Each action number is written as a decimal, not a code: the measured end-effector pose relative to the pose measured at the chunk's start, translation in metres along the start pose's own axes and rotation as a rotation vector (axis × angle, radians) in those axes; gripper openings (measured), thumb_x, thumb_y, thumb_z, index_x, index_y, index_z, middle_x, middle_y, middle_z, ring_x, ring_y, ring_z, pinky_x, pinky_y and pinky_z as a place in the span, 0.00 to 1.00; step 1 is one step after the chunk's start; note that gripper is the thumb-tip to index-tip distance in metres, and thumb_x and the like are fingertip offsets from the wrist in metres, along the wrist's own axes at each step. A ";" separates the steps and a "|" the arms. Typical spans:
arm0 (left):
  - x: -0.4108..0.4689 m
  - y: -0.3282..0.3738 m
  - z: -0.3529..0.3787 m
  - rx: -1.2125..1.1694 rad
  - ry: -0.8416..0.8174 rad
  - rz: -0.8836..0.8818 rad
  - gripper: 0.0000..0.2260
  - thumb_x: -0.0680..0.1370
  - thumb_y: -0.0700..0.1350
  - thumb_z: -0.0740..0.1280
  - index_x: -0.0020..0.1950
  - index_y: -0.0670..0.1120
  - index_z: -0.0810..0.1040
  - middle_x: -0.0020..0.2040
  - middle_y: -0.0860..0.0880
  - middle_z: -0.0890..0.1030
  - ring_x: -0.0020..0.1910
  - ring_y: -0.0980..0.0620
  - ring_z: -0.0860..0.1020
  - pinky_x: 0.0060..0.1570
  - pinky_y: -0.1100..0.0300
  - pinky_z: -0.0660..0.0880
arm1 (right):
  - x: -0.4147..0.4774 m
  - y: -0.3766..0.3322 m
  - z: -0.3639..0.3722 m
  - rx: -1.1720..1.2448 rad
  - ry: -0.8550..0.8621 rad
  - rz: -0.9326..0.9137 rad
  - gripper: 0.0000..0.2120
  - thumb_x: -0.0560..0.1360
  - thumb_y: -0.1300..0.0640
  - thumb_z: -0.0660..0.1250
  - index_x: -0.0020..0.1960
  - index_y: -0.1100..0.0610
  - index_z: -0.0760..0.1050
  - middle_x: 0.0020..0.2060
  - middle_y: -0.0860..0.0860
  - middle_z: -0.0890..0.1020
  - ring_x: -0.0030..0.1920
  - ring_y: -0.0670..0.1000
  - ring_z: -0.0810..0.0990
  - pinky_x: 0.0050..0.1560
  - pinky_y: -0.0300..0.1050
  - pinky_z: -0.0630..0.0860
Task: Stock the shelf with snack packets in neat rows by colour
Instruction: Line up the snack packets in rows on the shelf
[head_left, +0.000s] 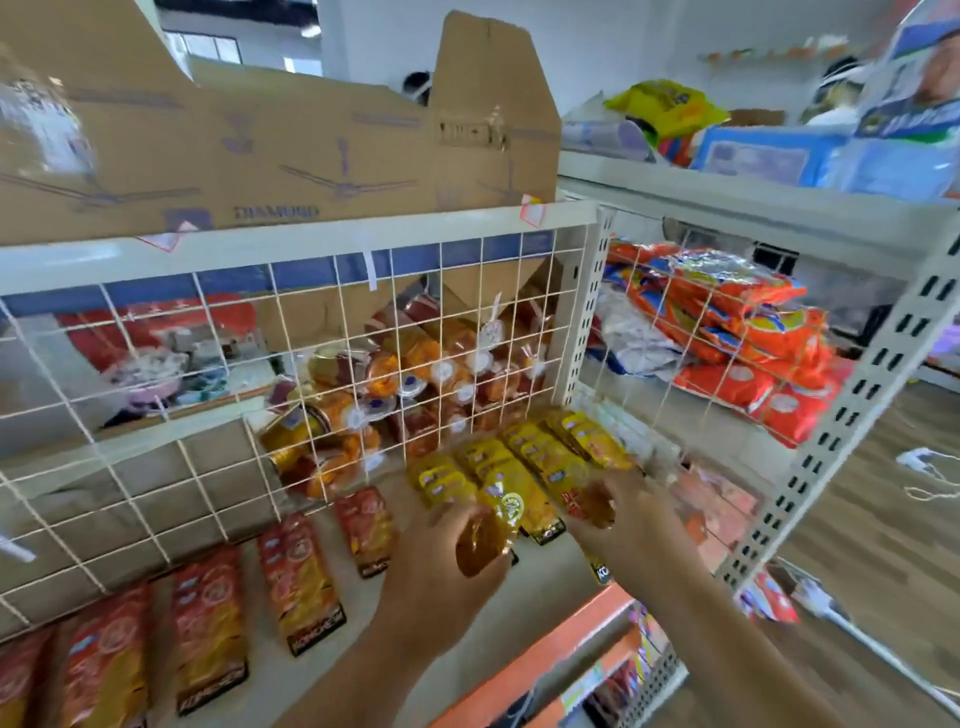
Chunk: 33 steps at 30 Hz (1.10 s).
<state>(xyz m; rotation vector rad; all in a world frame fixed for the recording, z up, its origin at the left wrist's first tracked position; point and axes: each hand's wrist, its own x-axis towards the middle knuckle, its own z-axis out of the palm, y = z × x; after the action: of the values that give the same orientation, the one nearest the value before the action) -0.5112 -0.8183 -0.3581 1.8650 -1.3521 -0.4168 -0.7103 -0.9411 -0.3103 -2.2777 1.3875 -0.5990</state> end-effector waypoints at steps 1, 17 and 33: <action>-0.002 -0.003 0.008 0.002 0.023 -0.036 0.22 0.72 0.65 0.69 0.64 0.62 0.76 0.54 0.62 0.78 0.51 0.63 0.77 0.49 0.67 0.73 | 0.007 0.004 0.007 -0.017 -0.028 -0.001 0.18 0.70 0.41 0.73 0.56 0.47 0.76 0.48 0.45 0.76 0.49 0.49 0.78 0.47 0.43 0.70; 0.009 0.002 0.094 0.381 0.534 -0.496 0.25 0.67 0.68 0.70 0.60 0.57 0.78 0.52 0.55 0.79 0.54 0.49 0.77 0.55 0.49 0.75 | 0.074 0.059 0.072 0.056 -0.240 -0.197 0.22 0.70 0.38 0.73 0.58 0.47 0.72 0.50 0.46 0.72 0.49 0.55 0.78 0.48 0.53 0.78; 0.037 0.010 0.127 0.572 0.567 -0.656 0.29 0.69 0.67 0.74 0.62 0.51 0.74 0.55 0.50 0.78 0.57 0.44 0.76 0.54 0.47 0.72 | 0.091 0.081 0.062 0.037 -0.235 -0.318 0.20 0.71 0.39 0.73 0.56 0.49 0.74 0.47 0.45 0.73 0.47 0.53 0.78 0.43 0.44 0.72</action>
<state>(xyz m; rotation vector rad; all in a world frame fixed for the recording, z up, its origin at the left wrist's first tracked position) -0.5868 -0.9040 -0.4259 2.6256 -0.4703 0.2196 -0.6969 -1.0499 -0.3925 -2.4654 0.9069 -0.4281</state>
